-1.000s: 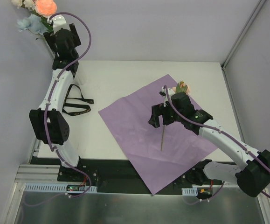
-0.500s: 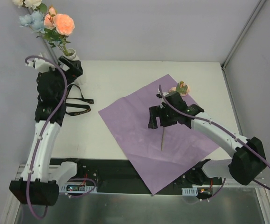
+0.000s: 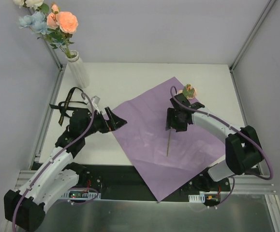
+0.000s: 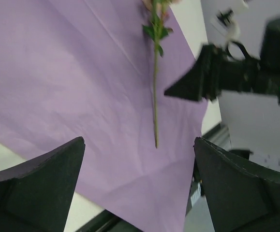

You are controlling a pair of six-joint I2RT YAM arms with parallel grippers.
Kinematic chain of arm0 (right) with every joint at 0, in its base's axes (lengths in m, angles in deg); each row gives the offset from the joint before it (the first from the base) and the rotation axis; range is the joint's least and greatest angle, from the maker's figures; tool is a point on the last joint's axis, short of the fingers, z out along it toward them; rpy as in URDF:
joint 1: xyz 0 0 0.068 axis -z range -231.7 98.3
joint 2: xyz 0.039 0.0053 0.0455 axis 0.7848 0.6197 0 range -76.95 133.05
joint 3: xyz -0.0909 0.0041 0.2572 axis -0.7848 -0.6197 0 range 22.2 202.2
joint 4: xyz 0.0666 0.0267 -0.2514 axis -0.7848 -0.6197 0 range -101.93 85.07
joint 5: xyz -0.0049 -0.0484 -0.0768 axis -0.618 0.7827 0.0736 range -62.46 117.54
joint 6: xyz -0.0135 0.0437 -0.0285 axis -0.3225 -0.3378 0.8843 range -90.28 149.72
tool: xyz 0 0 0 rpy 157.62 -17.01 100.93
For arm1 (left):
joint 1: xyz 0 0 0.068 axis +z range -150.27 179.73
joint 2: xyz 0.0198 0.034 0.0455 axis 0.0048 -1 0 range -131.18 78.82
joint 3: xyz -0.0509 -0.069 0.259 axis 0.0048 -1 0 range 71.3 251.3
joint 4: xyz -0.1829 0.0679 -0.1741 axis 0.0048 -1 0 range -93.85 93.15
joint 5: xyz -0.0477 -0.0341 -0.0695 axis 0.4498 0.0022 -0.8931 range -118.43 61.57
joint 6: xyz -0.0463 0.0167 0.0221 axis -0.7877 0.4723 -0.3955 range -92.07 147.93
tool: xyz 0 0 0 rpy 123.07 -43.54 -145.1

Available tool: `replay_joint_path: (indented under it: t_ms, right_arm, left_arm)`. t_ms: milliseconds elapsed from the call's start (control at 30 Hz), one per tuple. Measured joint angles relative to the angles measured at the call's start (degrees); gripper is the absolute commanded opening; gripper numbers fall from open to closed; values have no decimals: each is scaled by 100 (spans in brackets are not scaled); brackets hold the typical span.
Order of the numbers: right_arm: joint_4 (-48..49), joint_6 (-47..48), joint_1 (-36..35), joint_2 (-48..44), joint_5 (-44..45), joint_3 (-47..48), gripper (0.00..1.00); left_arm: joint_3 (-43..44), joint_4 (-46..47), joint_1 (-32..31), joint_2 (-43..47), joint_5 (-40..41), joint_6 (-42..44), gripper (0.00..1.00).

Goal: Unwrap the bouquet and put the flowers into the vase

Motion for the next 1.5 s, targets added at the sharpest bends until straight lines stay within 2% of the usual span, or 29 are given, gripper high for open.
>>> replay_joint_path:
  t_ms: [133, 267, 367, 467, 633, 667, 833, 933, 1100, 1267, 1500]
  right_arm:
    - [0, -153, 205, 461, 122, 184, 54]
    - [35, -164, 254, 920, 186, 474, 46]
    - [55, -173, 269, 1132, 238, 597, 38]
    - [101, -184, 284, 1340, 291, 667, 35]
    - [149, -203, 295, 1572, 352, 695, 11]
    - [149, -208, 295, 1585, 369, 695, 2]
    - [138, -197, 295, 1504, 597, 702, 1]
    - [118, -74, 282, 1010, 789, 678, 1]
    - [566, 459, 127, -850, 802, 503, 1]
    - [1574, 1016, -164, -2487, -214, -118, 1]
    - [2249, 1381, -815, -3167, -1237, -981, 1]
  left_arm:
    - [-345, 140, -1054, 514, 85, -87, 94]
    - [-675, 280, -1626, 579, 306, -273, 94]
    - [-857, 275, -1823, 573, 422, -363, 94]
    - [-931, 278, -1930, 577, 527, -428, 94]
    - [-933, 308, -1930, 614, 533, -431, 94]
    - [-933, 317, -1930, 616, 533, -431, 93]
    - [-931, 321, -1930, 629, 533, -428, 93]
    - [-907, 317, -1930, 662, 533, -426, 94]
    - [-623, 374, -1930, 643, 514, -411, 95]
    - [-376, 918, -1930, 501, 352, -474, 95]
    - [-157, 1989, -2017, 85, 164, -898, 80]
